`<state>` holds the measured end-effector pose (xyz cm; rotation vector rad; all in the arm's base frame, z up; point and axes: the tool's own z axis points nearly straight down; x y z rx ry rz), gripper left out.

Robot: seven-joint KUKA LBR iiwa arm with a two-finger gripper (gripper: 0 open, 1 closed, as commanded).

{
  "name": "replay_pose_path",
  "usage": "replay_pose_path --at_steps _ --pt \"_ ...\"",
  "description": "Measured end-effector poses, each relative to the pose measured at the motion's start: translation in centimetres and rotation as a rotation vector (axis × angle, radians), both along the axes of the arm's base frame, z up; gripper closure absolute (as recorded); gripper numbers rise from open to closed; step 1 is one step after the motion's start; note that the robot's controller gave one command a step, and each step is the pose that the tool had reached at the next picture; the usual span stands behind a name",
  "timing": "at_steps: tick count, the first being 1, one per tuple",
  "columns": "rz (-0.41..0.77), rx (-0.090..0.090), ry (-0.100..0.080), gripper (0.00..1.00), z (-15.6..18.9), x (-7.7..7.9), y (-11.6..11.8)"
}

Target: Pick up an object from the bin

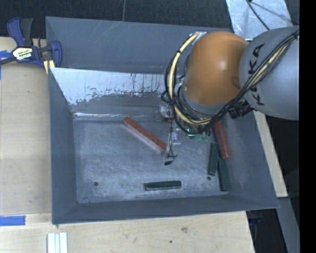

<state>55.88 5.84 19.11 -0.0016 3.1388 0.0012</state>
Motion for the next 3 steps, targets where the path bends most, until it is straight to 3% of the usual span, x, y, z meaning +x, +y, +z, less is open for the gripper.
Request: replay_pose_path --at_steps 1,2,3 --pt "-0.074 0.002 -0.002 0.0 -11.9 -5.5 -2.7" --pt "-0.356 0.001 -0.002 0.0 -9.1 -6.3 -1.5" --pt "-0.293 -0.001 0.002 0.0 -8.6 -7.6 -0.4"
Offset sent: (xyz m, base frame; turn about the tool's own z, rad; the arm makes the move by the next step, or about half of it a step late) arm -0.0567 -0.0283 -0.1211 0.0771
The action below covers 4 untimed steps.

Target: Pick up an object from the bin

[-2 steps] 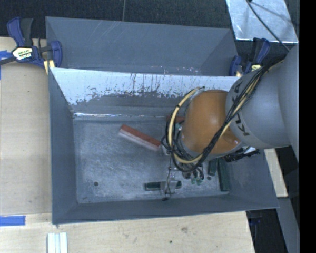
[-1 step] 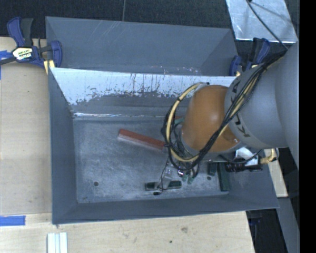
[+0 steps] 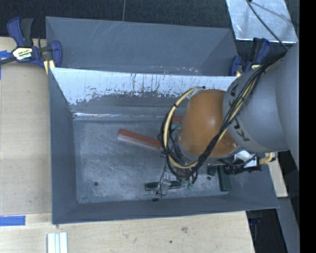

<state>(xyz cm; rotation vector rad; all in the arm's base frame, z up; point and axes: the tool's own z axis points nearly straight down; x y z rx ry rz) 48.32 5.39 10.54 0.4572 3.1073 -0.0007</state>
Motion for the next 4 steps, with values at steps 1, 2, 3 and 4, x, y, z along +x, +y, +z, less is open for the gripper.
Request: replay_pose_path --at_steps 1,2,3,4 --pt "0.039 -0.001 0.002 0.0 -3.7 -0.1 -0.2" --pt "0.037 0.0 0.001 0.0 -3.7 0.0 -0.2" --pt "0.036 0.001 -0.003 1.0 -3.6 0.1 -0.2" --pt "0.036 0.001 -0.006 1.0 0.6 0.2 -0.3"
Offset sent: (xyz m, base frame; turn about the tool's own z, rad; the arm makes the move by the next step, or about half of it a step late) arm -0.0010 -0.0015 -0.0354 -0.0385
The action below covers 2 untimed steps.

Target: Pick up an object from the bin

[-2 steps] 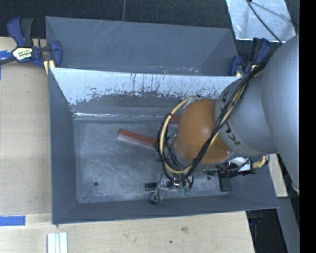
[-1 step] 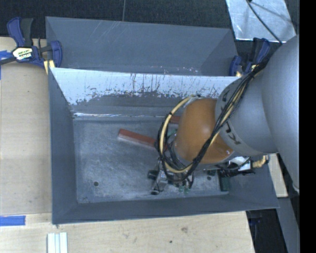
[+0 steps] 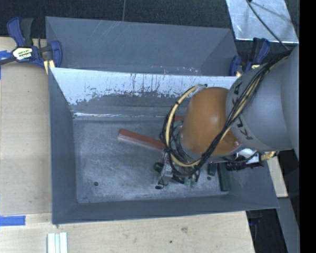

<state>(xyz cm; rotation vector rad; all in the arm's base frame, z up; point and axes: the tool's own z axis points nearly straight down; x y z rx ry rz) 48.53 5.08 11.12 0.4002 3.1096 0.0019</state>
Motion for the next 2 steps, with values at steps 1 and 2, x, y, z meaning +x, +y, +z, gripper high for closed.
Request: replay_pose_path --at_steps 1,2 --pt "-0.001 0.0 0.003 1.0 1.5 0.1 -0.1" --pt "0.001 0.0 -0.002 1.0 7.4 0.3 -0.1"
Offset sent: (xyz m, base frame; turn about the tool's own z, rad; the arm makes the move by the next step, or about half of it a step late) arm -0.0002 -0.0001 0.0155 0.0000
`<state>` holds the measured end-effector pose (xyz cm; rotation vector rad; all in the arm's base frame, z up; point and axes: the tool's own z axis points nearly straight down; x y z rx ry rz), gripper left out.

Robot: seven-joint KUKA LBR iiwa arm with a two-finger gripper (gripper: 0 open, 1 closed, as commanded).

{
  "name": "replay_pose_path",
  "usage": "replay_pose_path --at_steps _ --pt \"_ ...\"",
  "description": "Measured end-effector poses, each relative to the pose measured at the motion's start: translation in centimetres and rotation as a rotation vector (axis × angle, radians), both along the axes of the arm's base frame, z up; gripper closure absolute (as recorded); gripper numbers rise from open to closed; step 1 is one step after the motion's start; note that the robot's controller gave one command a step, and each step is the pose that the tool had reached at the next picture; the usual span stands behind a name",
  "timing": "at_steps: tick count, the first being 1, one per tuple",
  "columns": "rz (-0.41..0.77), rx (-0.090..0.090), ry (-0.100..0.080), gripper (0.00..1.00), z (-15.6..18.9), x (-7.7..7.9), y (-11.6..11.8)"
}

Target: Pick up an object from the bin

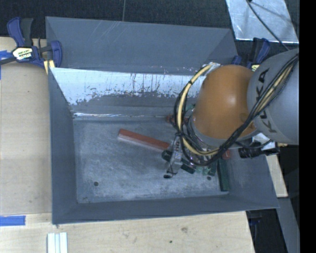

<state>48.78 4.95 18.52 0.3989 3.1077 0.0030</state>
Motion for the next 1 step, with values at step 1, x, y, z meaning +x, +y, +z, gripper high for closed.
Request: replay_pose_path --at_steps 1 --pt "0.002 0.0 0.005 1.0 1.32 0.09 -0.05"
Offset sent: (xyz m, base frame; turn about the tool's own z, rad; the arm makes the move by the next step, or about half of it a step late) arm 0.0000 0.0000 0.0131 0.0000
